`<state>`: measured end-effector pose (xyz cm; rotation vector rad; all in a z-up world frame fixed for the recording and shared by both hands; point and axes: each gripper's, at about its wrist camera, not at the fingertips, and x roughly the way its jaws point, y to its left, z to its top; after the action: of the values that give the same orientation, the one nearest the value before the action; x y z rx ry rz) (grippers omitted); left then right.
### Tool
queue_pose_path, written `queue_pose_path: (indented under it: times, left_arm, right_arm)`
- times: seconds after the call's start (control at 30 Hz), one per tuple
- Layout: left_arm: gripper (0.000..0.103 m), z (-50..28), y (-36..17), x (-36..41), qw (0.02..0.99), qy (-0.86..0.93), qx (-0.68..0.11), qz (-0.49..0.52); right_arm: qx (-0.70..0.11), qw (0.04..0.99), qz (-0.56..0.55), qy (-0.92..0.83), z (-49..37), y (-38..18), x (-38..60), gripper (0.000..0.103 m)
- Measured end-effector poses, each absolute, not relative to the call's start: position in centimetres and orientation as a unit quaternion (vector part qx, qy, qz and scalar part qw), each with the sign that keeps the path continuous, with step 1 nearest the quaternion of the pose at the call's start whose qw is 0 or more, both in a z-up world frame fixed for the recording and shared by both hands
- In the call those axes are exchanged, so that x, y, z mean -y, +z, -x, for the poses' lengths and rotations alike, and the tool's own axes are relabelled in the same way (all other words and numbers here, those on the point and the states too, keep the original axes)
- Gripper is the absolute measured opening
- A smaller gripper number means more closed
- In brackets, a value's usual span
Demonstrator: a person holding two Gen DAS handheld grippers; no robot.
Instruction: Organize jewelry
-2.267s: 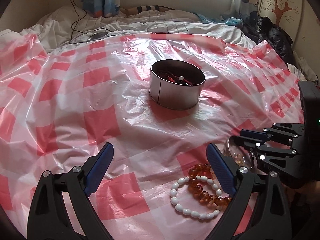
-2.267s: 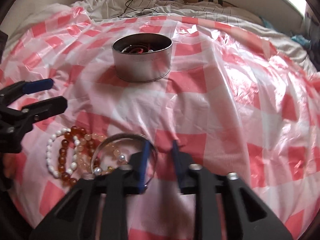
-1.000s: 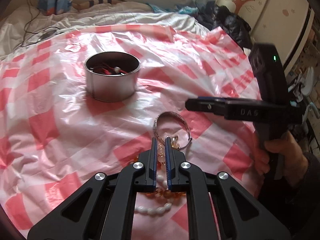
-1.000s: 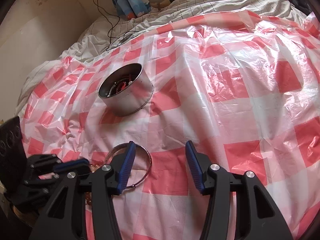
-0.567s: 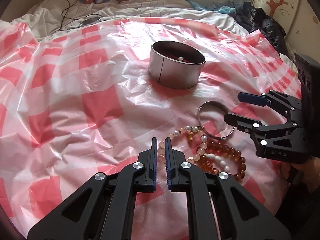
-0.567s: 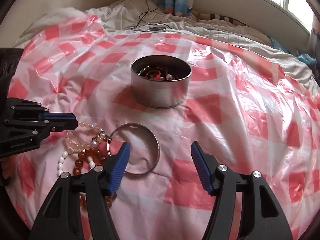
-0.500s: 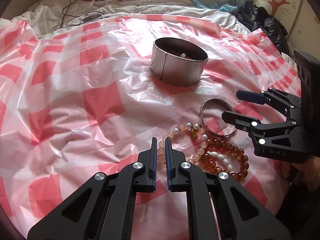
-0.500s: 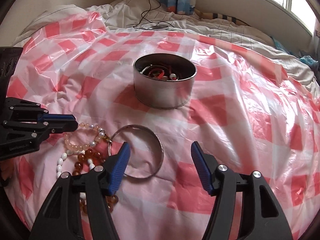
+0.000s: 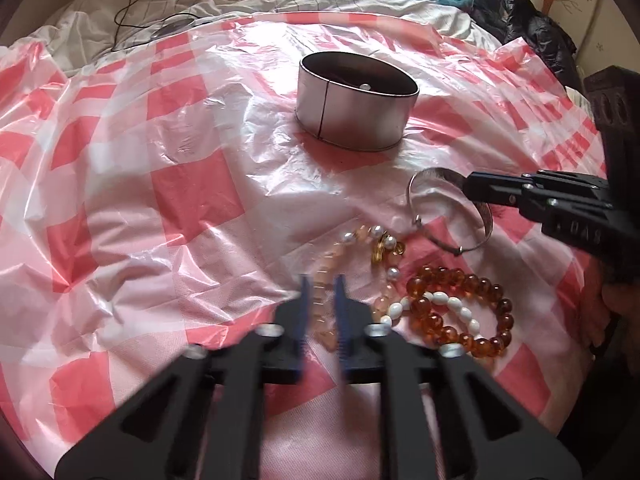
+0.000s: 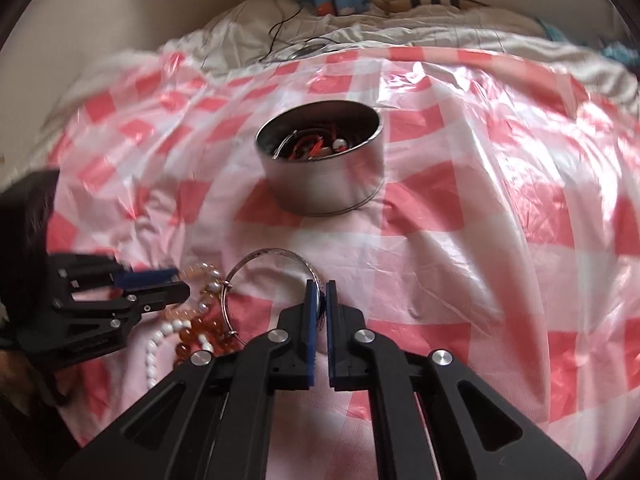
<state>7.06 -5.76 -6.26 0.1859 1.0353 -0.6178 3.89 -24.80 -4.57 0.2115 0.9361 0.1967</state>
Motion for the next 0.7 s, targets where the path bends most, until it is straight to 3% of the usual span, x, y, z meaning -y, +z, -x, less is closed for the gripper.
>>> queue_pose_path:
  times: [0.3,0.7]
  left_arm:
    - [0.007,-7.8,-3.1,2.7,0.852,-0.288,-0.436,0.020]
    - [0.007,-8.5,-5.0,3.1,0.844,-0.261,-0.468,-0.012]
  right_arm:
    - [-0.428,0.874,-0.205,0.107,-3.5,-4.0,27.8,0.005]
    - [-0.439,0.882,-0.149,0.087,-3.7,-4.2,26.6,0.005]
